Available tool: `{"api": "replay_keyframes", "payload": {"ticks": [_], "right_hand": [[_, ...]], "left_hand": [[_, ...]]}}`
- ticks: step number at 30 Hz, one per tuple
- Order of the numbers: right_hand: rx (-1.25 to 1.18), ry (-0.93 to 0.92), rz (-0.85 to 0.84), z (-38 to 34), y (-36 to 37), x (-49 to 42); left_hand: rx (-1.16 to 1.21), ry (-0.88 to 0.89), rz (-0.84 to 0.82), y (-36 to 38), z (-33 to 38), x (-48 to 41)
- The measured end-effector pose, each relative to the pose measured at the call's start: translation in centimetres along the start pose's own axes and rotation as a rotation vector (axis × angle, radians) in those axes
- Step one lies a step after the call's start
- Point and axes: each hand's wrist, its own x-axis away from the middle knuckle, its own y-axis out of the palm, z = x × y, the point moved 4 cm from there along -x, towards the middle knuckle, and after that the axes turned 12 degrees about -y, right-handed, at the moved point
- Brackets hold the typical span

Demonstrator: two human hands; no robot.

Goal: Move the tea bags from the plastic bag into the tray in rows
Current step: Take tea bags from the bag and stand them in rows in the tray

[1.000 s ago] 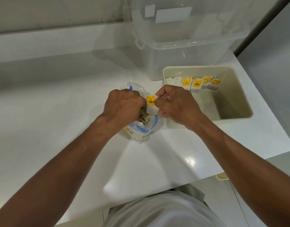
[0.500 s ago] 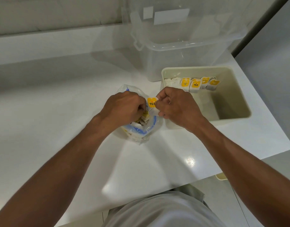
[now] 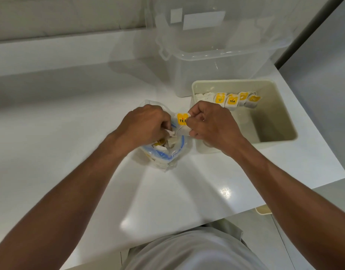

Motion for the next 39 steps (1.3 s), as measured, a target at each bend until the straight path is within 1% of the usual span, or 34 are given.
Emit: {"api": "replay_keyframes", "payload": {"ticks": [5, 9, 14, 19, 24, 27, 30, 33, 36, 37, 39], "right_hand": [[-0.02, 0.0, -0.015, -0.1, 0.3, -0.1], [-0.008, -0.005, -0.021, -0.2, 0.4, -0.1], [0.012, -0.019, -0.011, -0.2, 0.4, 0.0], [-0.109, -0.001, -0.014, -0.1, 0.4, -0.1], [-0.165, 0.023, -0.039, 0.1, 0.7, -0.2], [-0.189, 0.008, -0.024, 0.0, 0.7, -0.3], [-0.248, 0.0, -0.015, -0.2, 0.5, -0.3], [-0.343, 0.002, -0.064, -0.5, 0.8, -0.2], [-0.362, -0.045, -0.108, -0.9, 1.1, -0.1], [-0.38, -0.069, -0.16, -1.1, 1.2, 0.1], [-0.47, -0.105, -0.358, -1.8, 1.5, 0.7]], "left_hand": [[0.029, 0.033, -0.092, -1.9, -0.6, 0.0], [0.052, 0.061, -0.097, -3.0, -0.8, 0.2], [0.067, 0.001, -0.092, -3.9, -1.0, 0.4], [0.194, -0.061, -0.149, -4.6, -0.8, 0.8], [0.176, -0.047, -0.107, -4.1, -0.2, 0.8], [0.261, -0.072, -0.12, -4.2, -0.5, 0.8], [0.371, -0.117, -0.058, -4.7, -1.0, 0.8], [0.415, -0.118, 0.044, -5.1, -1.5, 0.6], [0.565, -0.127, 0.027, -4.4, -2.1, 0.6], [0.624, -0.131, 0.009, -4.1, -2.3, 0.6], [0.717, -0.13, -0.03, -3.6, -2.4, 0.7]]}}
